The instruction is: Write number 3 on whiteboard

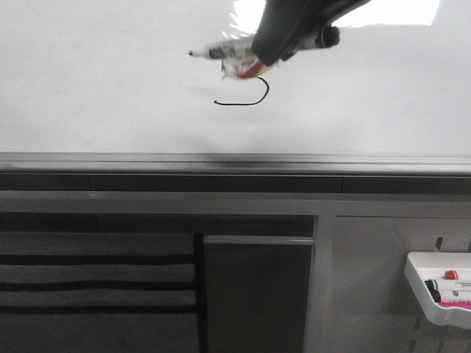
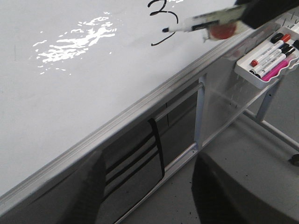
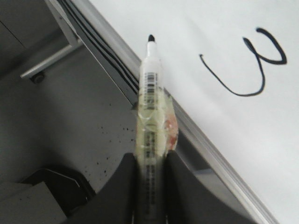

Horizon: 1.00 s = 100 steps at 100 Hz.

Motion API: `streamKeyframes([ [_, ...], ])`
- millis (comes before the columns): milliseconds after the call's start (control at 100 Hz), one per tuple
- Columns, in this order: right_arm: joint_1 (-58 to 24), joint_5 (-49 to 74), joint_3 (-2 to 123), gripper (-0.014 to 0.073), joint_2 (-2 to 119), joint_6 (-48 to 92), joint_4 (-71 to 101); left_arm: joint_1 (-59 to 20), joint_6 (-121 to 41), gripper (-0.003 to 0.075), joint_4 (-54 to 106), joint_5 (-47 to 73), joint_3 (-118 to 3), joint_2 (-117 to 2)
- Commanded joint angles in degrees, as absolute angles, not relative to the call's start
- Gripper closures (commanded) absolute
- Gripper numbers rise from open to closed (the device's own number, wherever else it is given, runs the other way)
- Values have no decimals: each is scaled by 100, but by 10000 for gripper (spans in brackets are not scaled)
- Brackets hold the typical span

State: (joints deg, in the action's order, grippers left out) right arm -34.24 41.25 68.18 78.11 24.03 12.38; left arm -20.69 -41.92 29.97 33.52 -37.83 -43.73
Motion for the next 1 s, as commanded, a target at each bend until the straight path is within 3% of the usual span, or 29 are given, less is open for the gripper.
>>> streamKeyframes([
  [0,-3576,3497,6488,555,7047,2759,1288,-2046,-4136,335,3176,3081,-3942,-4350],
  [310,-3657,3572,5513,555,5790,3438,1288,-2046,-4136,335,3176,3081,-3942,-4350],
  [700,-3659,3497,5501,555,5746,5574,1235,-2072,-4451,335,3351,3003,-3997,-4442],
  [990,-4128,3009,5501,555,6034,6064,1235,-3090,-5745,335,3225,4169,-5156,-5442],
])
